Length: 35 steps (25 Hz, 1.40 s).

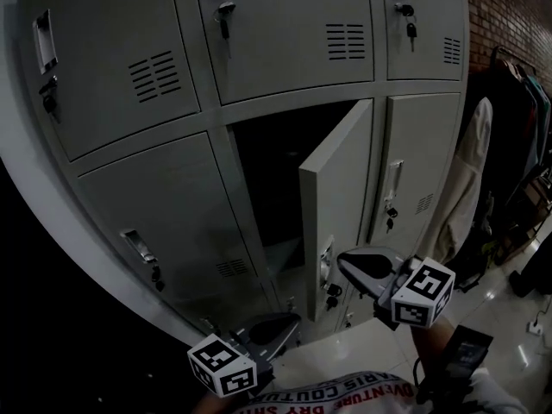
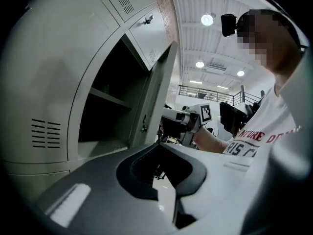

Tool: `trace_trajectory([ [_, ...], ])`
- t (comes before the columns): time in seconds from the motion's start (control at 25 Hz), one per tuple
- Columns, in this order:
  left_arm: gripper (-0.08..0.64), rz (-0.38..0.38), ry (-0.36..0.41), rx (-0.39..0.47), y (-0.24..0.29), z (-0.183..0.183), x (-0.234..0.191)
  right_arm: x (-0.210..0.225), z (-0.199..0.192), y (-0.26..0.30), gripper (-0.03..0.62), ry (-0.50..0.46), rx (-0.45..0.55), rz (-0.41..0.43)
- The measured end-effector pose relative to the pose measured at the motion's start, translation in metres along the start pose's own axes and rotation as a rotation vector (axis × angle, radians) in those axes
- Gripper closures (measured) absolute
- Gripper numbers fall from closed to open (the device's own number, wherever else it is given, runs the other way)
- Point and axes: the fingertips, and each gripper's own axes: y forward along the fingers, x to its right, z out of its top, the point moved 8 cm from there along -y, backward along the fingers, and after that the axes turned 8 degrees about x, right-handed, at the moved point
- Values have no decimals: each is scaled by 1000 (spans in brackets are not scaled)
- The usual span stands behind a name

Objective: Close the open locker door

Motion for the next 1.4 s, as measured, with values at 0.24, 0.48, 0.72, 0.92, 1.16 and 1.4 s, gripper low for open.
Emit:
trace_trajectory([
  [0.24,554,45,11,21,-13,10,-16,28,-11,48,598,-23,-48,-9],
  [0.48,554,86,16,54,-22,21,-31,43,-18,81,598,-31,-32,-84],
  [0.72,555,113,4,76,-27,25,-41,54,-28,105,598,-45,-73,-136],
  [0.92,554,139,-11,97,-34,24,-41,60,-30,113,598,-41,-73,-167],
  [1.16,554,188,-18,105,-46,21,-30,53,-34,111,598,-80,-76,-175],
  [1.4,554,209,13,106,-49,18,-5,0,-48,71,598,76,-125,28],
])
